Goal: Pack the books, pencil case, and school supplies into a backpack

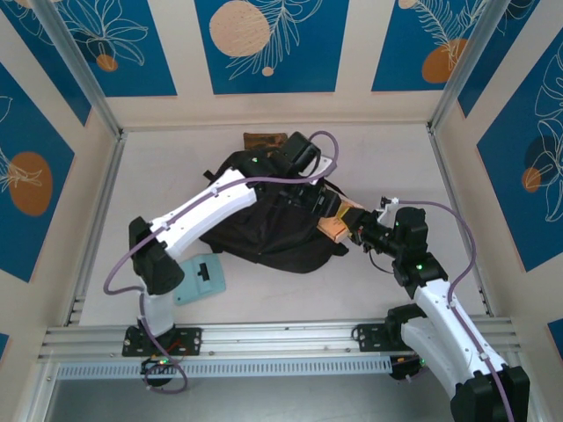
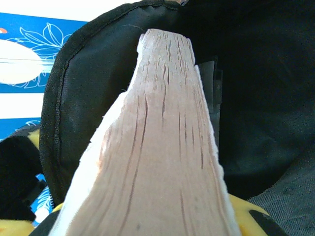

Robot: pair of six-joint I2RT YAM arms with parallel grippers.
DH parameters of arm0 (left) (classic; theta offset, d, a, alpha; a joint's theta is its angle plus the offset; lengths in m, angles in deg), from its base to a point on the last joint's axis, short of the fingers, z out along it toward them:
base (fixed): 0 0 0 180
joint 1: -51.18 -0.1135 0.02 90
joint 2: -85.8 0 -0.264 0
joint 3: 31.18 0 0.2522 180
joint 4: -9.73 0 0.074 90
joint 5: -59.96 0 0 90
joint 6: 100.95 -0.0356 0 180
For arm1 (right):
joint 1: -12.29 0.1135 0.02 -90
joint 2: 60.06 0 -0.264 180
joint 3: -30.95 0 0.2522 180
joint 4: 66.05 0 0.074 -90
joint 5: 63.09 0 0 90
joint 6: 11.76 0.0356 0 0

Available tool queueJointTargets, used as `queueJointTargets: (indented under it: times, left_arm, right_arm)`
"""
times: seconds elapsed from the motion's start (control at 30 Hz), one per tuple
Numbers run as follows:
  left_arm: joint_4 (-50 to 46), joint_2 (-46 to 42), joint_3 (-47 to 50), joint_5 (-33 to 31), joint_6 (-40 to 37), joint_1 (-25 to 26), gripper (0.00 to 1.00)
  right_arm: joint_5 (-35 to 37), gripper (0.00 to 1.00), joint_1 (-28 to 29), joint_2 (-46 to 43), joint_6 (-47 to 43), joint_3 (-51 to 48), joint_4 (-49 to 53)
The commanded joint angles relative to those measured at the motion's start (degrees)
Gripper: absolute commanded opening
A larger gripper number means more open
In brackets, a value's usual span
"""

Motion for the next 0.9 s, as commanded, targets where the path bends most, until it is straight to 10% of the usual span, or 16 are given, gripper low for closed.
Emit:
queueJointTargets:
  times: [0.0, 0.17, 0.87]
  left_arm:
    - [-3.24, 1.50, -1.85, -3.22, -0.64, 0.24, 0.60]
    - [-0.62, -1.33, 0.67, -2.79, -1.50, -0.90, 0.00]
    - [11.06, -18.11, 12.75, 11.18, -6.76, -15.36, 0.00]
  right_arm:
    - [-0.83, 0.00, 0.48, -1.62, -0.65, 3.25, -2.43]
    - [-0.13, 0.00, 0.37, -2.75, -3.66, 4.00, 1.71]
    - [4.49, 0.00, 7.94, -1.74, -17.99, 8.10, 20.26]
